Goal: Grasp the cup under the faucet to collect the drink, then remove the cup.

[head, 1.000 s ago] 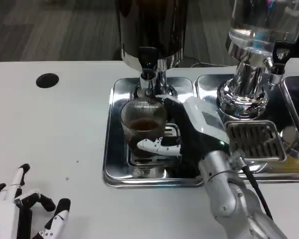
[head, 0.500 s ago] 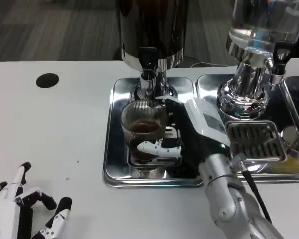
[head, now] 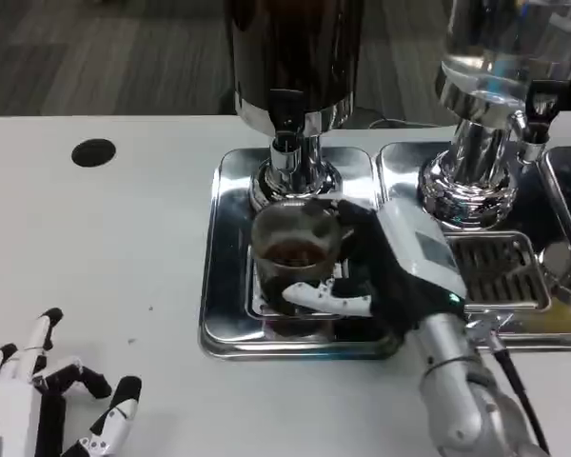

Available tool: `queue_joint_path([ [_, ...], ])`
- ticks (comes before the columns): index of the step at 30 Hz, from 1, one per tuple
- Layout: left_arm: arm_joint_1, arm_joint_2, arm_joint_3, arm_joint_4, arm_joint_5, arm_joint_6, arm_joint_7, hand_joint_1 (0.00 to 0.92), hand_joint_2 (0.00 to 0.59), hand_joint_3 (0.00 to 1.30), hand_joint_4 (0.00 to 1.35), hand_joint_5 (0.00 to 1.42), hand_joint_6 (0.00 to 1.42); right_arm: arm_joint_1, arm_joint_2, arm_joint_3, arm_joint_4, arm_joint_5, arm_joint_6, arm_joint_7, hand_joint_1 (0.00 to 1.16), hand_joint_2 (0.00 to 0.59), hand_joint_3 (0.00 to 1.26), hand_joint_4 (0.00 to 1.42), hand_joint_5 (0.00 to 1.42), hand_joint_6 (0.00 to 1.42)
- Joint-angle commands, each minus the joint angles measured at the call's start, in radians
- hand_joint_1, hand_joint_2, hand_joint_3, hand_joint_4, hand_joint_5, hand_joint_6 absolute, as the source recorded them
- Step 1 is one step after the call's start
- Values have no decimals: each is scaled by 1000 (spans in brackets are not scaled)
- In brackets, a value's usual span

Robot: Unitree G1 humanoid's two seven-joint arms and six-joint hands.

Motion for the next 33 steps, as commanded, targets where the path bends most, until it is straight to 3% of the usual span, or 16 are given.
queue_joint_path([
  [1,-15,-1,-19,3,17,-4,0,0,250,712,84,219,149,35,-23,-26,-102,-5,8,11,802,197,588,662,622,612],
  [6,-35,-1,-41,14,18,-3,-1,0,249,705,84,219,148,107,-60,-64,-201,7,17,33,802,197,591,662,625,616],
  [15,-65,1,-66,33,18,-3,-4,0,242,687,74,207,148,212,-83,-114,-340,-6,41,46,793,194,624,722,661,642],
  [28,-86,8,-77,50,13,-1,-5,0,227,609,61,204,148,342,-77,-126,-479,-26,45,59,799,197,642,735,671,650],
  [33,-96,9,-81,57,10,-4,-9,0,226,600,61,204,148,395,-95,-132,-499,-35,20,51,800,197,645,735,672,651],
])
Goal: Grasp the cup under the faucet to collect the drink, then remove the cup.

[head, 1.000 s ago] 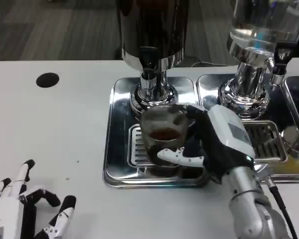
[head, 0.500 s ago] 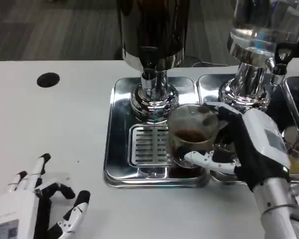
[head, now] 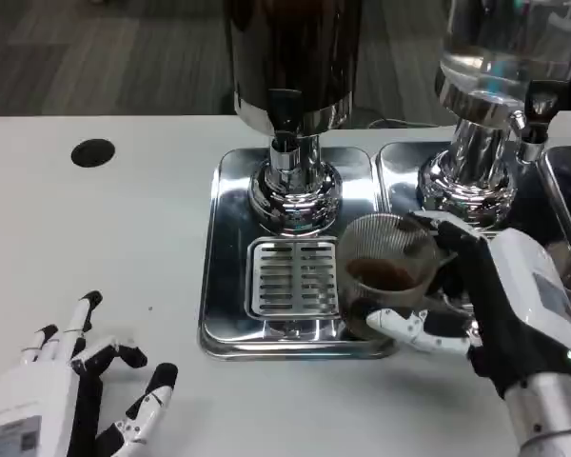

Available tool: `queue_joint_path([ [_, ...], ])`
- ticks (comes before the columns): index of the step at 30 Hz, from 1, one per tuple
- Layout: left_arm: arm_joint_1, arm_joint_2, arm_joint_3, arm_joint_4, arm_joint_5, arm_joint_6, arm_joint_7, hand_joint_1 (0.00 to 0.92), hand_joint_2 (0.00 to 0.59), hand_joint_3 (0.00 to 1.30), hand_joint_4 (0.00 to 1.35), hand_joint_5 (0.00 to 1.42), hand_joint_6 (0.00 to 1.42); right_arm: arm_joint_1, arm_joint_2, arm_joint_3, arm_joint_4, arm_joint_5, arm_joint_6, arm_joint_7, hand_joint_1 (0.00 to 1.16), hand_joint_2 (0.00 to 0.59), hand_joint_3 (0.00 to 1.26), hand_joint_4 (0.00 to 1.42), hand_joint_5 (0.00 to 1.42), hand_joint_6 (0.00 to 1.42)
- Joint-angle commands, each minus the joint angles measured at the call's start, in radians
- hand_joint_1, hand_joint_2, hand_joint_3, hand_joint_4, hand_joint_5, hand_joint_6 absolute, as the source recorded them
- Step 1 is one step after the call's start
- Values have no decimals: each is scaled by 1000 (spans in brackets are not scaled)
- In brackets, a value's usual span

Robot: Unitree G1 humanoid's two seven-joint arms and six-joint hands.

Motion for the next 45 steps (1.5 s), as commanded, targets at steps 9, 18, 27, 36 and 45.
queue_joint_path([
  [9,-15,11,-9,13,9,-1,-13,0,221,578,55,204,148,108,-28,-38,-48,2,-87,-39,798,196,651,735,672,654],
  [18,-17,10,0,19,-2,2,-18,0,219,576,51,204,148,172,-27,-70,-55,3,-144,-67,798,196,653,735,671,656],
  [27,-14,9,-7,22,5,2,-17,0,218,581,51,204,148,255,-31,-91,-95,7,-193,-75,801,197,660,749,671,659],
  [36,-12,7,-8,8,10,3,-15,0,218,581,51,204,148,312,-27,-91,-83,-15,-250,-103,801,197,661,753,672,650],
  [45,1,7,0,-3,5,2,-11,0,218,585,50,204,148,303,-26,-83,-2,-19,-293,-138,785,201,651,753,655,631],
])
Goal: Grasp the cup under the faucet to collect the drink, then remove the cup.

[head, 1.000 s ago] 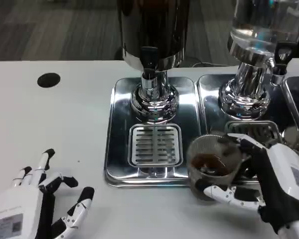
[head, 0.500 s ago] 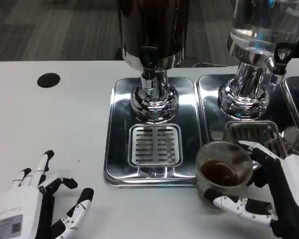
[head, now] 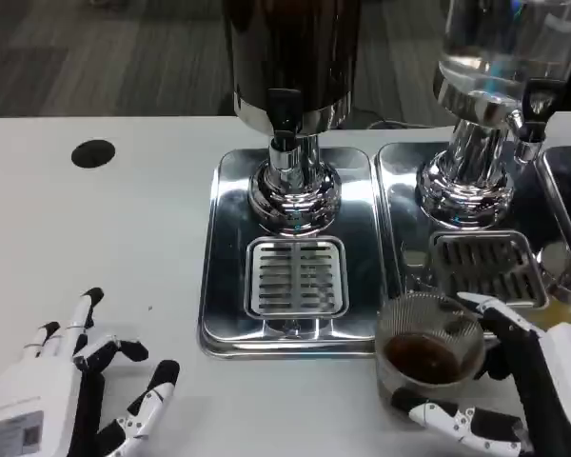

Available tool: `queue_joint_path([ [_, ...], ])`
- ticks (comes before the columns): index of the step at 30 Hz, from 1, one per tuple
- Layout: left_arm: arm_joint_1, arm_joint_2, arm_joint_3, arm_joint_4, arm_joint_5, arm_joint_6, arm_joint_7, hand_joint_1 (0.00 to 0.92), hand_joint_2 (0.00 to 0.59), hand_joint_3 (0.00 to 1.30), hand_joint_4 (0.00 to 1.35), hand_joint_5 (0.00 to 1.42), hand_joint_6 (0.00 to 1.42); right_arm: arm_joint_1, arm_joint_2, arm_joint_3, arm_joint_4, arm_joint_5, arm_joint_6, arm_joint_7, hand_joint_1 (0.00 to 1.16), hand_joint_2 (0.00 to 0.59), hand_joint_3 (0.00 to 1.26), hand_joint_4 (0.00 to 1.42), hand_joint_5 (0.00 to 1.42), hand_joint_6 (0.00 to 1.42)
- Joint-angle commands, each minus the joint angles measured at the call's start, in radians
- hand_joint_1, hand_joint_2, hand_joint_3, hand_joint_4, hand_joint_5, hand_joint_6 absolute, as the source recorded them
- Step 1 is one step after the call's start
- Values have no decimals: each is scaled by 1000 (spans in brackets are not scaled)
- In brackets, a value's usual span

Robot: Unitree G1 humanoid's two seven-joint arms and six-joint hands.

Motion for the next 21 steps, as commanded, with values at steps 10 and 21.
queue_joint_path([
  [10,40,10,14,-24,2,-3,2,0,217,588,50,204,148,-32,6,21,63,-27,-49,-63,779,202,607,711,630,609],
  [21,39,8,7,-14,7,-4,-2,0,215,610,57,204,148,-29,-6,25,71,-26,-58,-66,747,196,316,443,461,542],
])
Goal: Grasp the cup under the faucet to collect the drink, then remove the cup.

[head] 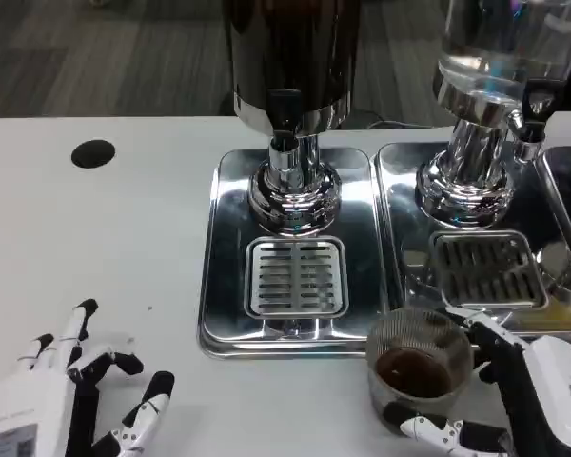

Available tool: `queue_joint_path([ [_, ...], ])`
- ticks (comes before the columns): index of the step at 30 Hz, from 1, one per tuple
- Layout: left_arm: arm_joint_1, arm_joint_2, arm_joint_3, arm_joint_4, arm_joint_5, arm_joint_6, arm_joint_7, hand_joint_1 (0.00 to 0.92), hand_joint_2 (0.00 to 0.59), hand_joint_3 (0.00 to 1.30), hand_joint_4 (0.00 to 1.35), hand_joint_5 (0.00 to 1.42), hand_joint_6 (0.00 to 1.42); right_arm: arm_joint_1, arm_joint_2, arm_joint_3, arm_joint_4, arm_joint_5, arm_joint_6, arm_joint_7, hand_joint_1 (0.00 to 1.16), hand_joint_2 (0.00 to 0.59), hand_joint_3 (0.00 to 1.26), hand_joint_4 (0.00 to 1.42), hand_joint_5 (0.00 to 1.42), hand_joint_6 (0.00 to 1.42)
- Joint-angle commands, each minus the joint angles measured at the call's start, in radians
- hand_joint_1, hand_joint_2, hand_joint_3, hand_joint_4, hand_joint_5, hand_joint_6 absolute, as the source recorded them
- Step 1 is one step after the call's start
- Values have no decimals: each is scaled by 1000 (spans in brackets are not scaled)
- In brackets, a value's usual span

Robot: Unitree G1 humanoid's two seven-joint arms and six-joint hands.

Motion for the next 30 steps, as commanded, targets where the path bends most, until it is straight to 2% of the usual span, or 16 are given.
queue_joint_path([
  [1,-1,7,-2,5,7,-4,-3,0,215,612,58,204,148,-12,-7,-3,1,10,-42,-22,745,195,292,409,434,534],
  [8,-7,7,-2,7,6,-3,-6,0,214,616,60,209,148,-11,-14,-7,11,27,-55,-18,710,196,170,210,310,463],
  [15,-8,8,-3,6,8,-2,-5,0,214,622,61,216,148,-10,-17,-15,12,31,-67,-9,690,192,144,145,269,436],
  [18,-8,8,-2,5,7,-2,-5,0,213,623,61,218,148,-10,-21,-15,17,34,-73,-3,661,192,75,69,213,385],
  [21,-7,8,0,4,4,-3,-6,0,213,624,61,218,148,-9,-28,-16,11,44,-79,9,594,183,3,1,130,289],
  [25,-7,9,1,3,2,-5,-6,0,213,623,61,219,148,3,-36,-27,-20,74,-98,30,407,153,0,0,90,226],
  [27,-8,10,1,3,3,-5,-6,0,213,610,61,219,148,26,-36,-35,-62,74,-114,17,323,146,0,0,66,202],
  [30,-8,11,-5,0,16,-2,-3,0,213,606,61,219,148,52,-30,-47,-120,41,-118,0,276,156,0,0,41,184],
])
